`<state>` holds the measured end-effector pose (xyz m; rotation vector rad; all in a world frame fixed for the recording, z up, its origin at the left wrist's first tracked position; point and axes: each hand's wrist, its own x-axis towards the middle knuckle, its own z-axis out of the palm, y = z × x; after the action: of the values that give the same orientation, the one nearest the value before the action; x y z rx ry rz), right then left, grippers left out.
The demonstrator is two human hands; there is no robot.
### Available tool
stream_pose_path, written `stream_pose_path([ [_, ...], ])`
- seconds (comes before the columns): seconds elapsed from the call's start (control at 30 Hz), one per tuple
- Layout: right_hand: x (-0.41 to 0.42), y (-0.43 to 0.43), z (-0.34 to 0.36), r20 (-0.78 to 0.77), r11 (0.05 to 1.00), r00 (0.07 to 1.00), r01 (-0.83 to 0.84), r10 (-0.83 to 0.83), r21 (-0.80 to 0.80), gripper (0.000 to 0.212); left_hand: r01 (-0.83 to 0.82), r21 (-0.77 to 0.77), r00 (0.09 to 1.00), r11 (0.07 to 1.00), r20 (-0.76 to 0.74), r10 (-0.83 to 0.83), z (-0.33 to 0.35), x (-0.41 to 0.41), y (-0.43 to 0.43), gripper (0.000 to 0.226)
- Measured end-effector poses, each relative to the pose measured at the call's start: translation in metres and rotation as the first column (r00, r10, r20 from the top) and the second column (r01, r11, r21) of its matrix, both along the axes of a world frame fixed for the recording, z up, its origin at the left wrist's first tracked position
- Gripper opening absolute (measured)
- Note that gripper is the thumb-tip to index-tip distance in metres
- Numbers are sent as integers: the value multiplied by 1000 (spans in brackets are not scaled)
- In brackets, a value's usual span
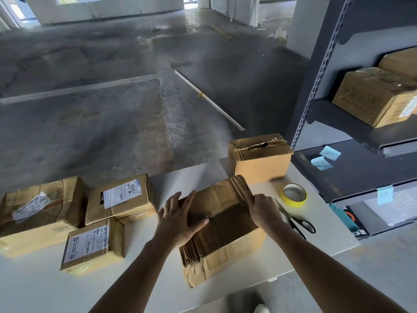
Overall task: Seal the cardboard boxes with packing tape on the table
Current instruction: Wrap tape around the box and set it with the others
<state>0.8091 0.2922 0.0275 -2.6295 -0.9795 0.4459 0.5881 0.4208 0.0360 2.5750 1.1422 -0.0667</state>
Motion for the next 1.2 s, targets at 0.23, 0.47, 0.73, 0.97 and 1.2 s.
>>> stream_pose_path([
  [0.23,-11,-5,11,-52,1000,999,5,-3,29,76,-439,-435,783,786,244,572,2,-9,-26,127],
  [0.47,-45,4,15,84,994,995,-39,48,-104,121,-469,-751,530,465,182,828,2,1,-59,80],
  [0.73,-50,2,10,140,998,990,5,5,-68,116,-592,-493,604,637,252,756,-5,-5,-52,46],
  [0.97,-40,-2,8,102,997,993,62,-66,35,84,-624,-385,646,680,235,726,-9,-4,-45,41],
  [1.2,-25,-6,14,-27,992,994,106,-105,69,54,-578,-560,587,593,220,779,2,-11,-40,54],
])
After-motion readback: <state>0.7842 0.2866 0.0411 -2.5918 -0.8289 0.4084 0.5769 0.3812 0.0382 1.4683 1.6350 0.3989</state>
